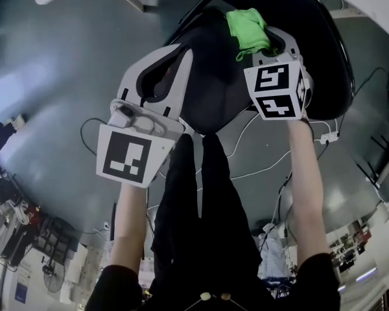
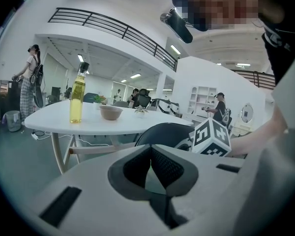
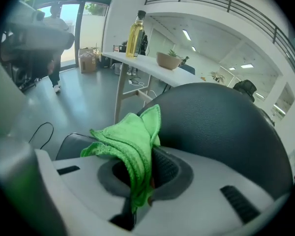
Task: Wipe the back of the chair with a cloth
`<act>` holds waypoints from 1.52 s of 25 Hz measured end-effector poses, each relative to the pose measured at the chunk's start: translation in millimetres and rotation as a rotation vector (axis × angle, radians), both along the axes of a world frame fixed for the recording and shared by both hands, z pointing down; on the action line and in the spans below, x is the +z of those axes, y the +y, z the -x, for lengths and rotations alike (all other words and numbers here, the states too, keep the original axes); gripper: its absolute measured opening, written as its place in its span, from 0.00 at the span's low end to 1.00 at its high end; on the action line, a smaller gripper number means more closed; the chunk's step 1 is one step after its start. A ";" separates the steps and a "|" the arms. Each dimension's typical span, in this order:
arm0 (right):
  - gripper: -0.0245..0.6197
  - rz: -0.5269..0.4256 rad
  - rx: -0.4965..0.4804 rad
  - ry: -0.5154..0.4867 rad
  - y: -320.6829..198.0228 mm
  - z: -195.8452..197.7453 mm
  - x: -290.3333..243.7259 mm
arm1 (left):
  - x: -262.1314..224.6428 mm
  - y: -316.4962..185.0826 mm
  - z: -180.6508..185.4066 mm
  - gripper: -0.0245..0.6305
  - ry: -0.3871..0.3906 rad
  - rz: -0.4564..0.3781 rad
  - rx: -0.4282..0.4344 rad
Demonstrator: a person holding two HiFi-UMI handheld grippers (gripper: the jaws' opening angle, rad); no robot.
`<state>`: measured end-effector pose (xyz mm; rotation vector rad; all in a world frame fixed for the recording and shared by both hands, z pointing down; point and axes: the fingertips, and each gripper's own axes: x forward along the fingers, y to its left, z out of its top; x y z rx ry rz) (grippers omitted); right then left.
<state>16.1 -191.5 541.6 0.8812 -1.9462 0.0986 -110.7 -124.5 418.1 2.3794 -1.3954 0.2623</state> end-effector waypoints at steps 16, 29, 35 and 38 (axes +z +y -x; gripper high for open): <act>0.11 -0.200 0.164 -0.027 34.5 -89.0 -148.5 | -52.6 -11.0 -71.1 0.05 0.056 -0.089 0.135; 0.11 -0.252 0.294 0.094 32.7 -176.4 -170.5 | -69.9 -16.8 -97.9 0.05 0.054 -0.110 0.173; 0.11 -0.186 0.285 0.113 42.7 -173.0 -132.1 | -55.9 -13.4 -90.0 0.05 0.042 -0.094 0.151; 0.11 -0.179 0.291 0.101 43.4 -171.1 -121.6 | -45.9 -11.9 -85.4 0.05 0.032 -0.072 0.139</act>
